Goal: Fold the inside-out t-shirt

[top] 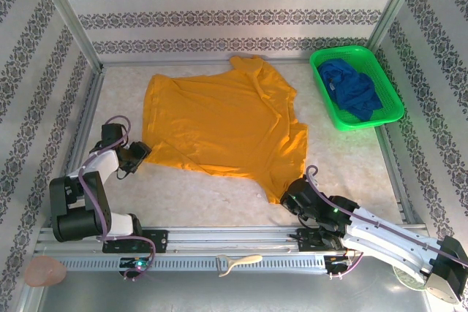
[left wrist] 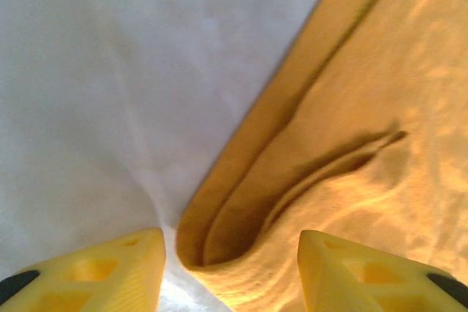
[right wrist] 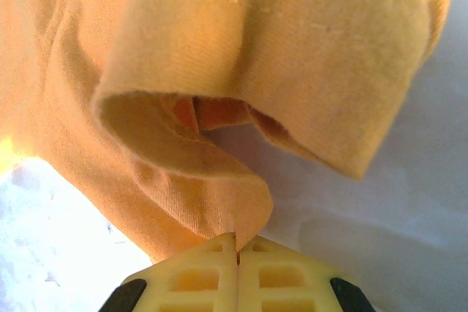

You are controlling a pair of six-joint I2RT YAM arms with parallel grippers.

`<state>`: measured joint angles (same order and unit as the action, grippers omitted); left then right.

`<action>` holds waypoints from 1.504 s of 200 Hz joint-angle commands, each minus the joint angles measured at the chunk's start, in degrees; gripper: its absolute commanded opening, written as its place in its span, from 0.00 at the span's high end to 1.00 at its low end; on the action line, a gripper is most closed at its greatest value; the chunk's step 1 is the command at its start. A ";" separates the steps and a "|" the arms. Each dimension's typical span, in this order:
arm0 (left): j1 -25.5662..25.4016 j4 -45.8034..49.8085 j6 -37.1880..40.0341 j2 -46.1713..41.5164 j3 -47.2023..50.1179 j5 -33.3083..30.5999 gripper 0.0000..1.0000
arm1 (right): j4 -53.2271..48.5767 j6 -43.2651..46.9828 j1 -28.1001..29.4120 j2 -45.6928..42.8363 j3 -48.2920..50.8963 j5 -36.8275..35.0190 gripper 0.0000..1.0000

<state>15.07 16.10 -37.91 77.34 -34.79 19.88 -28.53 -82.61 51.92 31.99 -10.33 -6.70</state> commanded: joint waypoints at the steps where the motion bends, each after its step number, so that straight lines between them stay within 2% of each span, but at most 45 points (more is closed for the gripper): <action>1: -0.27 -2.52 1.94 -3.48 -1.22 -0.44 0.47 | -1.28 -0.40 0.31 0.17 -0.63 -1.92 1.00; 25: -0.33 -0.97 3.91 -0.77 -4.62 0.00 0.47 | -1.10 -0.35 0.29 0.50 -0.78 -2.00 1.00; 66: -0.60 1.26 7.00 9.91 -11.05 7.55 0.48 | -0.60 -0.42 0.29 0.78 -0.49 -2.09 1.00; 126: -3.24 1.59 7.98 14.74 -11.24 10.27 0.48 | -0.73 -0.47 0.20 0.28 -0.31 -2.35 1.00; 133: -3.38 1.17 7.99 15.13 -10.98 10.93 0.56 | -0.73 -0.52 0.20 0.24 -0.35 -2.36 1.00; 160: -3.64 0.16 7.60 14.40 -9.60 12.63 1.00 | -0.73 -0.46 0.20 0.27 -0.63 -2.53 1.00; 187: -3.64 0.33 5.93 4.49 -5.52 10.01 1.00 | -0.73 -0.51 0.20 0.35 -0.92 -2.67 1.00; 240: -3.72 1.91 -7.80 -32.14 15.89 2.56 0.98 | -0.60 -1.05 0.04 0.35 -0.23 -2.88 1.00; 250: -3.70 1.95 -11.98 -40.39 19.81 1.37 0.91 | -0.73 -1.15 0.02 0.14 -0.06 -2.72 1.00; 262: -3.70 1.20 -14.50 -47.26 22.35 -0.36 0.74 | -0.76 -1.15 -0.09 -0.07 0.21 -2.55 1.00; 278: -3.68 0.92 -13.53 -47.83 20.84 -2.29 0.62 | -0.89 -0.85 -0.37 -0.19 0.13 -2.29 1.00; 301: -3.69 1.32 -5.14 -32.90 11.62 -0.31 0.50 | -0.89 -0.23 -0.92 -0.42 0.23 -1.70 1.00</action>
<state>11.94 17.89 -47.37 33.47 -14.74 20.34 -28.51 -82.78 51.86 32.23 -10.35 -7.94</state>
